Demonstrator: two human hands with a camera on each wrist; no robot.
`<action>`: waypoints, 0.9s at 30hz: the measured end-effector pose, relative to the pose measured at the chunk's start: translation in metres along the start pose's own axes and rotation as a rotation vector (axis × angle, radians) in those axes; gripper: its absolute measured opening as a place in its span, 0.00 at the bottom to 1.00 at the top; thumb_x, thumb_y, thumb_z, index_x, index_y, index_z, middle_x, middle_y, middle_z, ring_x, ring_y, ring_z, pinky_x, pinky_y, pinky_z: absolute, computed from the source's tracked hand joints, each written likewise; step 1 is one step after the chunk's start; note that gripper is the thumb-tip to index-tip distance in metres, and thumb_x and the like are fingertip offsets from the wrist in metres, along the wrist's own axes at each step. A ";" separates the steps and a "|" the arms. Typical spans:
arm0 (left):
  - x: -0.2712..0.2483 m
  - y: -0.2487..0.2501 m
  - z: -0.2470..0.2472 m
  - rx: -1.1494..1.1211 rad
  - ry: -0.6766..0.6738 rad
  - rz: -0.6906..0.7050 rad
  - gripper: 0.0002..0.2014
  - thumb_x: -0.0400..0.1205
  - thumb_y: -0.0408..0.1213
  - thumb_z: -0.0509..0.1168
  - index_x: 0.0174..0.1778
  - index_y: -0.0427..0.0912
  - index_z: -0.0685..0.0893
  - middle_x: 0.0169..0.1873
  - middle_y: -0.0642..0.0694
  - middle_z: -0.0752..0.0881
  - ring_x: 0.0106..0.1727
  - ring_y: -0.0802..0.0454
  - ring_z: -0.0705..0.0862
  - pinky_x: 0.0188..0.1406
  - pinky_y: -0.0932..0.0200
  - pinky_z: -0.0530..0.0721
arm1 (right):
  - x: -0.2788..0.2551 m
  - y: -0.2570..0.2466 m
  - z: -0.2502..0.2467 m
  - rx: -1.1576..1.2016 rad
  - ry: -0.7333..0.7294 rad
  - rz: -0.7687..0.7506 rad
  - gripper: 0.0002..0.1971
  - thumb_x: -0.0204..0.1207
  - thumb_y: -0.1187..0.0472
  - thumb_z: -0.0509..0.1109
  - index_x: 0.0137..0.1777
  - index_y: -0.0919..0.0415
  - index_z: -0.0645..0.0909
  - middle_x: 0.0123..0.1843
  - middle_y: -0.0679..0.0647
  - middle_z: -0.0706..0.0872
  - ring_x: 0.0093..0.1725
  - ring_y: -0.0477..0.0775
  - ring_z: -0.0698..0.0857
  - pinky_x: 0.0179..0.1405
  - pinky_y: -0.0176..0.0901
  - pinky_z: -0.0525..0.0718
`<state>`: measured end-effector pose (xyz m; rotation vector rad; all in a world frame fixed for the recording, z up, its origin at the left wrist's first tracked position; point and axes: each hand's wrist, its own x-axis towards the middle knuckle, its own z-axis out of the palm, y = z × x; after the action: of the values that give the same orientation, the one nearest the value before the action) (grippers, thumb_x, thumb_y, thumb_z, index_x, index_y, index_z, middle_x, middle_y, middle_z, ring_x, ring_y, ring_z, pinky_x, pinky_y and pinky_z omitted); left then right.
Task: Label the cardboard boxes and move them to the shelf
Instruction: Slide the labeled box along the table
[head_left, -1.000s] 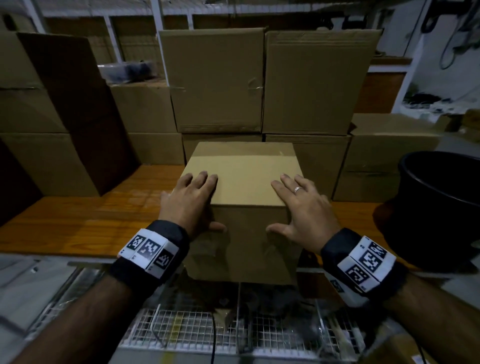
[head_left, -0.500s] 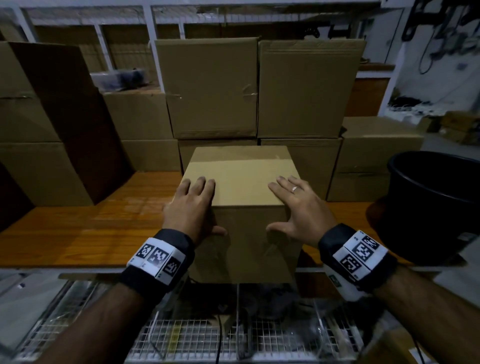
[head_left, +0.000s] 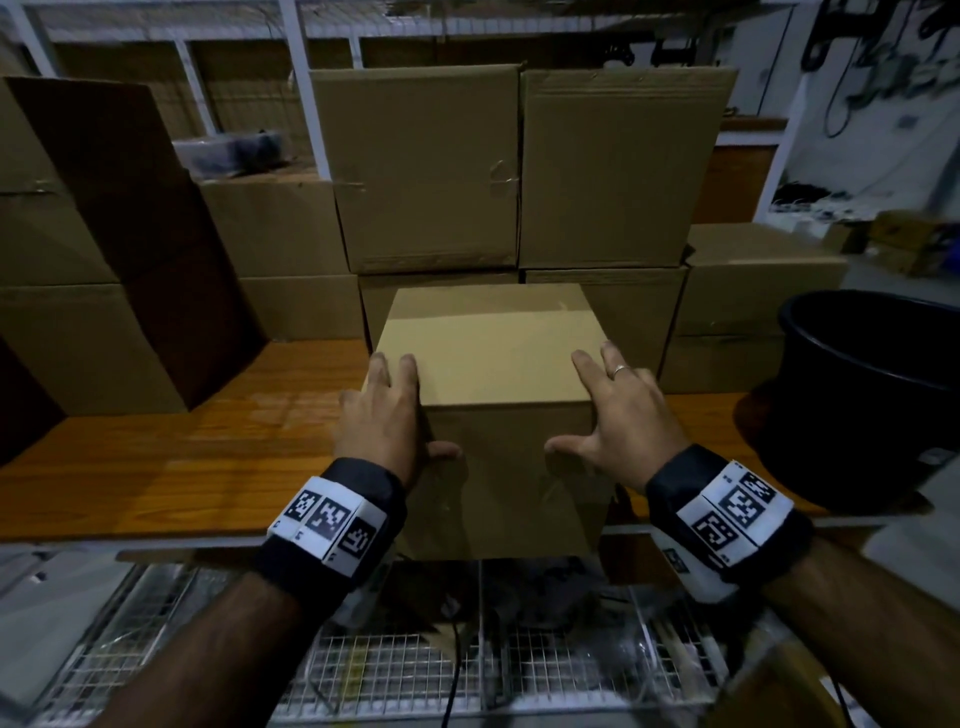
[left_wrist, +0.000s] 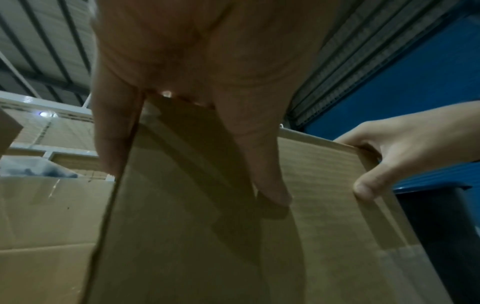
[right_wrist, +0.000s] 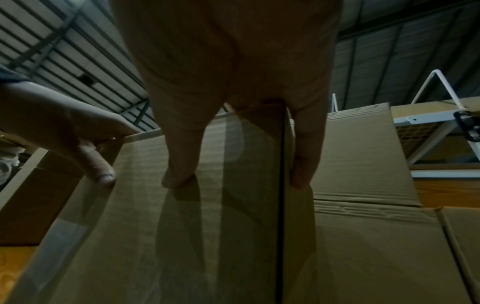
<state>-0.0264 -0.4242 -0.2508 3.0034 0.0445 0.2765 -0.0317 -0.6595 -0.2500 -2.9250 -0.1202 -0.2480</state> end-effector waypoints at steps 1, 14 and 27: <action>0.002 -0.001 0.000 -0.001 -0.006 0.004 0.54 0.63 0.66 0.74 0.79 0.50 0.53 0.80 0.40 0.55 0.67 0.32 0.74 0.61 0.41 0.78 | 0.000 0.001 0.000 0.003 0.004 -0.009 0.54 0.65 0.34 0.75 0.84 0.47 0.48 0.86 0.55 0.49 0.78 0.63 0.60 0.72 0.55 0.72; 0.005 -0.004 0.000 0.052 0.010 0.074 0.56 0.62 0.69 0.73 0.80 0.51 0.52 0.80 0.45 0.56 0.62 0.35 0.79 0.55 0.45 0.82 | 0.002 0.007 0.000 -0.030 0.019 -0.106 0.52 0.65 0.32 0.74 0.84 0.46 0.51 0.86 0.54 0.53 0.74 0.64 0.67 0.70 0.54 0.72; -0.003 0.007 -0.008 0.020 0.002 0.089 0.52 0.67 0.69 0.69 0.82 0.50 0.53 0.81 0.43 0.57 0.67 0.36 0.73 0.64 0.45 0.76 | 0.001 0.008 -0.002 -0.042 0.034 -0.124 0.51 0.65 0.33 0.74 0.84 0.49 0.55 0.85 0.56 0.57 0.74 0.65 0.68 0.73 0.56 0.69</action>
<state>-0.0307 -0.4299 -0.2422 3.0301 -0.0875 0.2893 -0.0304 -0.6673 -0.2493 -2.9575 -0.2959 -0.3231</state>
